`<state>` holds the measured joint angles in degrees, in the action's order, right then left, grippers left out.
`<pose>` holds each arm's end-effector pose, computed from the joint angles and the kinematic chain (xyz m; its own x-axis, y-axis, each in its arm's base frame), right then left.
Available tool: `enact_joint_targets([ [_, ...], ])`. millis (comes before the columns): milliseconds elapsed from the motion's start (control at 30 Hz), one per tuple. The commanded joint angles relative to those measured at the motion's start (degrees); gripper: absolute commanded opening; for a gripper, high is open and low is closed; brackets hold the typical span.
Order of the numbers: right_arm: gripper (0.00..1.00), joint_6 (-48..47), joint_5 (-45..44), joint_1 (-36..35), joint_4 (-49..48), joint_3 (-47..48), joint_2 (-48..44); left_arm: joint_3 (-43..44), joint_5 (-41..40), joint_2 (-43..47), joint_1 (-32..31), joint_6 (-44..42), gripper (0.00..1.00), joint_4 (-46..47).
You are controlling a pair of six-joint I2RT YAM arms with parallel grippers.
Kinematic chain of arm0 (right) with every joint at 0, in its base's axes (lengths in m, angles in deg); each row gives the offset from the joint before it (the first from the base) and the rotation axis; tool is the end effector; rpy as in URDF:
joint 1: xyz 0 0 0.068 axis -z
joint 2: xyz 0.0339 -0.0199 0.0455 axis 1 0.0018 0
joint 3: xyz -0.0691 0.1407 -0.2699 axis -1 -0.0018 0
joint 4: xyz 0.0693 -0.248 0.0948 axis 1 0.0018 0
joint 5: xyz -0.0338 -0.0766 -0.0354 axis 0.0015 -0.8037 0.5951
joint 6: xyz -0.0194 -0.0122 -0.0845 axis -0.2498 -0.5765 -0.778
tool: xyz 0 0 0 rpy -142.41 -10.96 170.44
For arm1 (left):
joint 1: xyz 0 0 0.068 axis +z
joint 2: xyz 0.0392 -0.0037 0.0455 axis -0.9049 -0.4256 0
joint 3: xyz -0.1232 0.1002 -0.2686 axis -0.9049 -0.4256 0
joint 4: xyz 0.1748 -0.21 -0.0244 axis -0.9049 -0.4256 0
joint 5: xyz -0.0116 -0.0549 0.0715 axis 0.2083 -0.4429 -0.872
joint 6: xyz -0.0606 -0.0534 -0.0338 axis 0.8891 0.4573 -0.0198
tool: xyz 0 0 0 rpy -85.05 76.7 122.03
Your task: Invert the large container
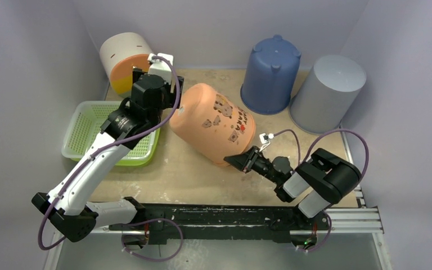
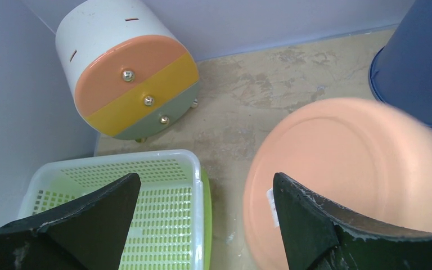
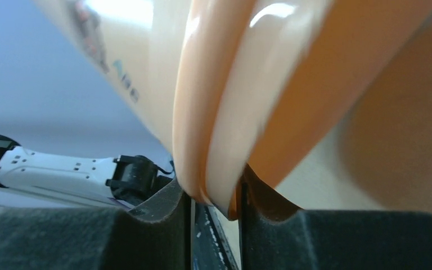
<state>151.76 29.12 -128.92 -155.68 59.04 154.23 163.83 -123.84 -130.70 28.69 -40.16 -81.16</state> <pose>0.1815 0.1722 0.1802 -0.6720 0.5639 -0.4800 -0.4508 0.2028 0.8693 0.2483 -0.1245 0.4773 -0.2602 0.1484 -0.9541 0.0138 0.9886 0.1500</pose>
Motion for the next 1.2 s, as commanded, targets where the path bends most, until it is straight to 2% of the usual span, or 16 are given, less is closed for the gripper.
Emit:
enact_joint_targets([
  [0,0.27,1.8,-4.2,2.5,-21.0,-7.9,5.9,-0.4,0.4,0.2,0.0,0.2,0.85,3.0],
  [133,0.29,1.8,-5.1,4.2,-21.1,-7.9,6.5,-0.6,0.6,0.2,0.0,0.0,0.85,3.3],
  [433,0.43,0.8,-6.7,8.2,-20.8,-7.9,9.2,-1.2,-0.2,0.7,0.0,-0.9,0.85,2.8],
  [533,0.57,0.8,-7.0,8.3,-21.2,-7.9,11.4,-1.6,-0.4,0.8,0.0,-1.0,0.85,2.6],
  [567,0.65,0.6,-7.0,8.2,-21.2,-7.9,11.7,-1.7,-0.5,0.8,0.0,-1.0,0.85,2.4],
  [600,0.92,0.6,-6.8,8.2,-21.3,-7.9,11.6,-1.6,-0.6,0.9,0.0,-1.0,0.85,2.2],
  [633,0.99,0.5,-6.5,8.2,-21.3,-7.9,11.3,-1.6,-0.6,0.8,0.0,-1.0,0.85,2.1],
  [900,1.00,-0.1,-6.6,8.2,-17.3,-7.4,3.8,-1.5,-0.3,1.2,0.0,-0.3,0.85,2.0],
  [1000,1.00,-0.6,-3.9,8.1,-13.3,-5.5,-1.5,-1.4,-0.3,1.1,0.0,-0.3,0.85,1.9],
  [1067,1.00,-0.7,-2.1,8.0,-9.8,-3.9,-6.1,-1.2,-0.2,1.2,0.0,-0.2,0.85,2.0],
  [1167,1.00,-2.8,-0.8,6.6,1.6,-0.3,-15.7,-0.9,-0.1,1.2,0.0,0.0,0.85,1.6],
])
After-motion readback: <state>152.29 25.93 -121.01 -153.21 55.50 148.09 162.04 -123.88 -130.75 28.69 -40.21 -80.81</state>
